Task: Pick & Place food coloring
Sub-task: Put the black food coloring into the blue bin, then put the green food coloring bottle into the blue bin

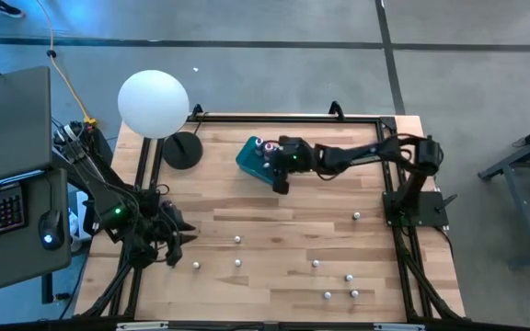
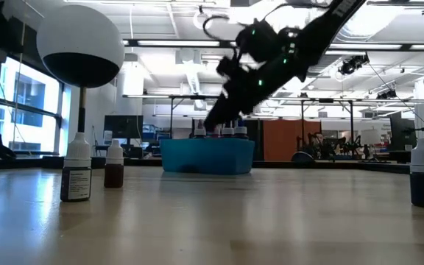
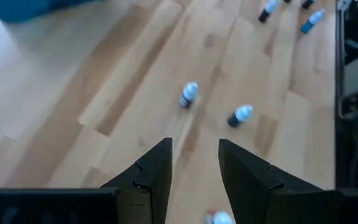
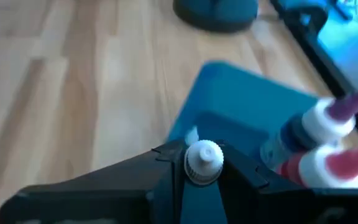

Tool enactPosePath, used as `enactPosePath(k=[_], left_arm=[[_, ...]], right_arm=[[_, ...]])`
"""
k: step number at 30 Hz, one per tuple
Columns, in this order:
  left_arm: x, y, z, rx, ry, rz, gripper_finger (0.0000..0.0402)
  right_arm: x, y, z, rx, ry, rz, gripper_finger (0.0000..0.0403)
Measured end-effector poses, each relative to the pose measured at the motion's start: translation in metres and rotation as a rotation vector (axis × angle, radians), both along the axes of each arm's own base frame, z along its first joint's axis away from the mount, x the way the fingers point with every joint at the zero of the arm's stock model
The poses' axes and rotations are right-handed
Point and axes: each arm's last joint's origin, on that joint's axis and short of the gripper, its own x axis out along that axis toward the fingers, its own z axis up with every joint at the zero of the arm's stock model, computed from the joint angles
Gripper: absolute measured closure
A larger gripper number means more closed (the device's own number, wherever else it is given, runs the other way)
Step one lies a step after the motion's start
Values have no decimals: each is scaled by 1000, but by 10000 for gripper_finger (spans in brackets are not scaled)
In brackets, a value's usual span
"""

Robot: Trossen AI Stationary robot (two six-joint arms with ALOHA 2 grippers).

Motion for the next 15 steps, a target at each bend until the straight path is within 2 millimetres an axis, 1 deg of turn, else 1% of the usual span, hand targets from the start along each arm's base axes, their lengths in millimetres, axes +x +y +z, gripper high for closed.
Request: enactPosePath(k=[3,5,12,15], left_arm=[[1,-2,0,-40,13,-19,273],[1,-3,1,-65,5,-5,273],[1,-3,1,-95,1,17,273],[1,-3,1,-138,-1,54,273]], right_arm=[[1,-6,-15,-20,46,-17,336],[3,-7,-19,-44,55,-32,333],[2,-8,-19,-73,70,-76,280],[2,-6,-19,-89,74,-62,266]])
